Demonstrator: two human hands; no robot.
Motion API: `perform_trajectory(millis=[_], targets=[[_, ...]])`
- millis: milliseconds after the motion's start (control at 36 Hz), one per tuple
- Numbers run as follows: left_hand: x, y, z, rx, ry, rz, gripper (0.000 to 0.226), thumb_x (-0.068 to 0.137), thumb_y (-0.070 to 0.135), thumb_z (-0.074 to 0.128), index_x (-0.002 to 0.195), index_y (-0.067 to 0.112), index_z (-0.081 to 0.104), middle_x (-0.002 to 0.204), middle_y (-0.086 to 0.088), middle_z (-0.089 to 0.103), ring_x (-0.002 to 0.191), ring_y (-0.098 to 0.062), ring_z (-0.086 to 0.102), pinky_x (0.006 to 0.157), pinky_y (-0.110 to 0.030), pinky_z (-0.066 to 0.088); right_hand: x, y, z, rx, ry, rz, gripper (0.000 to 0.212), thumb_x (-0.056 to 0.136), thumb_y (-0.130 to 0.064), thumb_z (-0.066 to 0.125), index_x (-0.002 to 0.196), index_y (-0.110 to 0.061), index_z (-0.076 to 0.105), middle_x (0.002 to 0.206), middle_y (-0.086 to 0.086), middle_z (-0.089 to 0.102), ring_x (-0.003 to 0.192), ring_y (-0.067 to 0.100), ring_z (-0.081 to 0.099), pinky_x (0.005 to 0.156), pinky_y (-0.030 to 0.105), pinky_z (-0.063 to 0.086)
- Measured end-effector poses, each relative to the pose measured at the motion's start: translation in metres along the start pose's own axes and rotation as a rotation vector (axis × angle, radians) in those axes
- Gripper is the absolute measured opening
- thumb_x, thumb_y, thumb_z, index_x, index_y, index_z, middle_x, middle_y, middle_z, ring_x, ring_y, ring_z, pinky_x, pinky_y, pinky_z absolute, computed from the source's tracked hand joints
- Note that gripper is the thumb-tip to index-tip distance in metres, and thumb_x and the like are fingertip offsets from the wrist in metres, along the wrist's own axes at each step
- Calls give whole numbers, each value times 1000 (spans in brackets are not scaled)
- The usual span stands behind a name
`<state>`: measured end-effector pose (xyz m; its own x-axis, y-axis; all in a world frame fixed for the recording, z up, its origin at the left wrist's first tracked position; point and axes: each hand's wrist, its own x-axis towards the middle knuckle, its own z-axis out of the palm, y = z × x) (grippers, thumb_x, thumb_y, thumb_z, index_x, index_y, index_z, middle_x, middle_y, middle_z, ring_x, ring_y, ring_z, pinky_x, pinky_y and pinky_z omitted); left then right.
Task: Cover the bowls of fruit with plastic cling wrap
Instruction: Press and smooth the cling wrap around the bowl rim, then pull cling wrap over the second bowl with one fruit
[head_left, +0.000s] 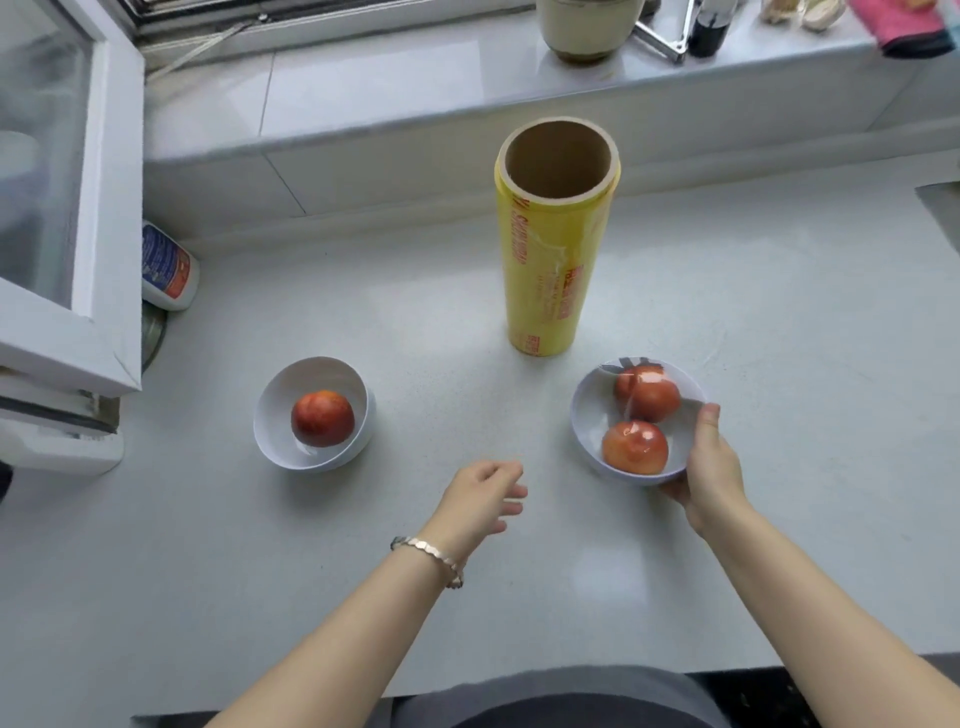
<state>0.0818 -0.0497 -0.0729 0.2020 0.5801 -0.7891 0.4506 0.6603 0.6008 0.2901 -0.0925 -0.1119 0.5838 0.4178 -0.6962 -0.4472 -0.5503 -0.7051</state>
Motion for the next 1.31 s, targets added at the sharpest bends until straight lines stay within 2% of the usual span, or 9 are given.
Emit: perform_trajectory(millis=[194, 444, 583, 667, 778, 917, 1056, 1167, 1306], targets=[[-1, -19, -15, 80, 43, 1, 12, 94, 26, 49, 90, 21, 59, 95, -2, 66, 82, -13, 62, 71, -25, 45, 22, 1, 1, -137, 94, -31, 62, 88, -65, 28, 119, -19, 56, 121, 8, 60, 110, 29, 57, 100, 48, 44], [3, -25, -23, 136, 59, 39, 12, 94, 28, 49, 92, 21, 60, 97, -1, 66, 80, -9, 62, 71, -25, 45, 19, 0, -7, -388, 190, -124, 55, 98, -44, 24, 102, -2, 58, 96, 11, 54, 95, 30, 51, 91, 40, 40], [0, -26, -25, 133, 47, 43, 17, 94, 29, 49, 99, 17, 60, 97, -2, 65, 81, -9, 62, 69, -24, 45, 9, -4, -12, -604, 115, -161, 49, 88, -43, 40, 100, 1, 57, 104, 23, 58, 101, 36, 53, 88, 40, 42], [-1, -28, -31, 119, 66, 57, 17, 95, 27, 49, 99, 15, 60, 97, -2, 65, 81, -10, 62, 68, -23, 44, -10, -13, -5, -762, 138, -276, 54, 81, -36, 53, 120, 0, 50, 126, 25, 45, 123, 38, 35, 100, 40, 33], [1, -30, -47, 71, 154, 66, 10, 90, 28, 54, 93, 20, 59, 100, -5, 64, 80, -10, 62, 71, -27, 45, -34, -43, 21, -728, -10, -622, 66, 81, -22, 66, 137, -9, 35, 142, 9, 32, 134, 23, 26, 108, 32, 24], [6, -29, -77, -8, 415, 67, 44, 90, 16, 54, 131, 8, 41, 110, -6, 53, 102, -25, 56, 91, -37, 44, -40, -80, 71, -490, -202, -726, 110, 67, -27, 81, 147, -14, 6, 151, 4, 21, 139, 15, 22, 115, 32, 23], [11, -28, -108, -116, 664, 22, 44, 85, 6, 56, 121, -13, 41, 96, -18, 56, 81, -31, 50, 62, -32, 40, -29, -105, 113, -343, -166, -761, 131, 49, -38, 88, 146, -23, 1, 149, 1, 26, 138, 15, 25, 113, 36, 26], [12, -34, -126, -227, 785, -33, 32, 85, 5, 54, 110, 0, 36, 110, -21, 50, 97, -34, 53, 71, -31, 40, -25, -110, 132, -270, -66, -800, 124, 46, -39, 88, 144, -22, 14, 146, -1, 33, 134, 16, 34, 110, 42, 34], [22, -35, -150, -337, 732, -35, 34, 87, 6, 51, 116, 7, 33, 106, -13, 51, 83, -32, 56, 76, -44, 54, -24, -115, 141, -349, 44, -835, 102, 51, -36, 87, 133, -18, 30, 132, 1, 47, 121, 19, 48, 99, 35, 42]])
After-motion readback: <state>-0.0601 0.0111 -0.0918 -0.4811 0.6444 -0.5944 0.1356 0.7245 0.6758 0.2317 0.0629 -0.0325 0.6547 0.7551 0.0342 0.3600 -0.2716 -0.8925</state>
